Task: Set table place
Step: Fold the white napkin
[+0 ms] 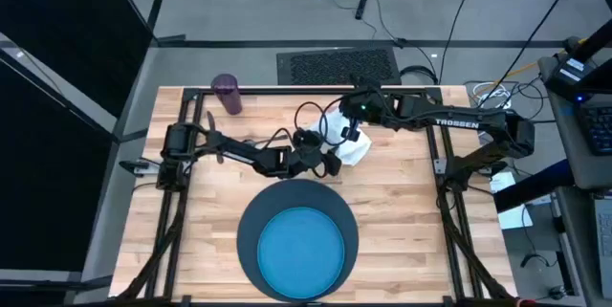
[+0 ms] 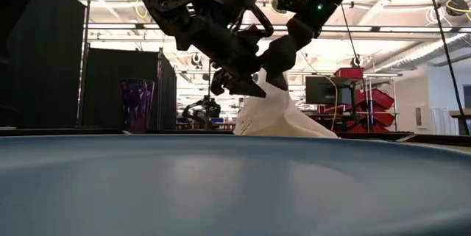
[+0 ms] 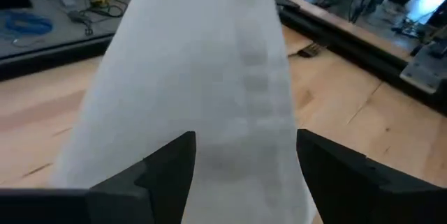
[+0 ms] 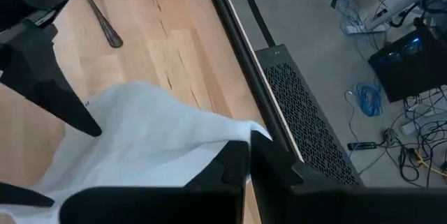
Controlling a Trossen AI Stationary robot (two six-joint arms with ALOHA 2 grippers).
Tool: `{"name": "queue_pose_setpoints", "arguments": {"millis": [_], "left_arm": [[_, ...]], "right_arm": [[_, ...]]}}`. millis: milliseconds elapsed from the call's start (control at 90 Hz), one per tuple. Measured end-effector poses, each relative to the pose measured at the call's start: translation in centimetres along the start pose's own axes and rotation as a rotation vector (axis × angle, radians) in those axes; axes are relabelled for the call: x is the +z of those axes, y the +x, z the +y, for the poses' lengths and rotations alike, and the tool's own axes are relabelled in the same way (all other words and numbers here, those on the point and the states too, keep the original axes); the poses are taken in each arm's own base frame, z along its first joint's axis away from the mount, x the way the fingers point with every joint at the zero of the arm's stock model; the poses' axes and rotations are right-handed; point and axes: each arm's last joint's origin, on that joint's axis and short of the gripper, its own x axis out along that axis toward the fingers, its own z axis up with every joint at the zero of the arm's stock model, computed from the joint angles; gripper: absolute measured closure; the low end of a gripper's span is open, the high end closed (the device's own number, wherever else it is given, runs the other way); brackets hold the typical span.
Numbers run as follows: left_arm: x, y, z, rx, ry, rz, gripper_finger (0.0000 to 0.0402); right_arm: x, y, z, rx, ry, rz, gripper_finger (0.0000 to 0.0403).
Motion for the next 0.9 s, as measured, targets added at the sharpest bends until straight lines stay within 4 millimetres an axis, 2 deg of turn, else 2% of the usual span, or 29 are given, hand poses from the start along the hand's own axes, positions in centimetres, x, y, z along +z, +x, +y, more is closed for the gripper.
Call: {"name": "queue_pose_setpoints", "arguments": {"millis": [489,900], "left_arm": [[-0.1,-0.2,-0.3,-0.017,0.025,0.002,0.0171],[-1.4,1.9,1.3,0.061,0.005,0.016,0.0171]], "right_arm": [[0.2,-0.2,0.7,0.069,0.024,-0.021,0.0403],[0.3,-0.4,1.4,0.105,0.021,-0.030,0.0403]]}}
